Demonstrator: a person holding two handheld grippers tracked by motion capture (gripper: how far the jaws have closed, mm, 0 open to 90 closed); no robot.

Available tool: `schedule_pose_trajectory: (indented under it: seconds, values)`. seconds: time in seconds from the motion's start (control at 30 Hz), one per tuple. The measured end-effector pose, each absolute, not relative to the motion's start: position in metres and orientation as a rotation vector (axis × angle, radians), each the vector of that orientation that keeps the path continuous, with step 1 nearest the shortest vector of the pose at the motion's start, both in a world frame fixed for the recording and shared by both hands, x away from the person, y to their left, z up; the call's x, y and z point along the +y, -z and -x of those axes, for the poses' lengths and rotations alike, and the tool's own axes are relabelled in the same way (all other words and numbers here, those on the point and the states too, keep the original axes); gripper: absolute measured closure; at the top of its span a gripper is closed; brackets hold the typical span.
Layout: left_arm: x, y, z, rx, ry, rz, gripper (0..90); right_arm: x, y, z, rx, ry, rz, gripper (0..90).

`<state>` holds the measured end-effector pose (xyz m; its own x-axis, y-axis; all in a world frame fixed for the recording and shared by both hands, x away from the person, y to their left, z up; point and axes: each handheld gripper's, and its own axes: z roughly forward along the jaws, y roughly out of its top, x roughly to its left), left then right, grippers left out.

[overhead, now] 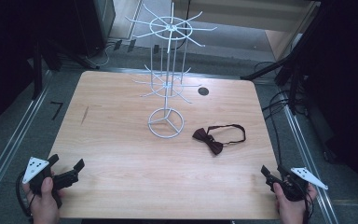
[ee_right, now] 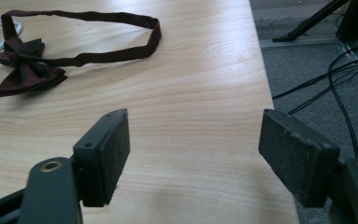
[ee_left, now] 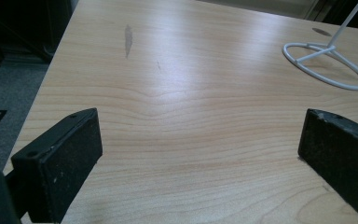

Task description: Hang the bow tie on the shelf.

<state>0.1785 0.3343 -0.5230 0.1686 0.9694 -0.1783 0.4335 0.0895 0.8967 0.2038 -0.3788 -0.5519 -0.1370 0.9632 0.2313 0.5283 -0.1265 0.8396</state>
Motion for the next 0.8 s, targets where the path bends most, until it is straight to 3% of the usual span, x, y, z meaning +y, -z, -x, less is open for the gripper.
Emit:
schedule_pose_trajectory:
  seconds: [0.1, 0.17, 0.43, 0.8]
  values:
    - [0.335, 0.523, -0.179, 1.415, -0.711, -1.497, 0.2, -0.380, 0.552, -0.204, 1.666, -1.198, -1.667, 29.2]
    - [0.334, 0.523, -0.179, 1.416, -0.710, -1.499, 0.2, -0.379, 0.552, -0.205, 1.658, -1.180, -1.693, 36.4]
    - [0.334, 0.523, -0.178, 1.417, -0.719, -1.498, 0.2, -0.358, 0.533, -0.222, 1.744, -1.064, -1.733, 43.4]
    - [0.335, 0.523, -0.178, 1.409, -0.711, -1.496, 0.2, -0.330, 0.516, -0.260, 1.954, -0.829, -1.765, 46.6]
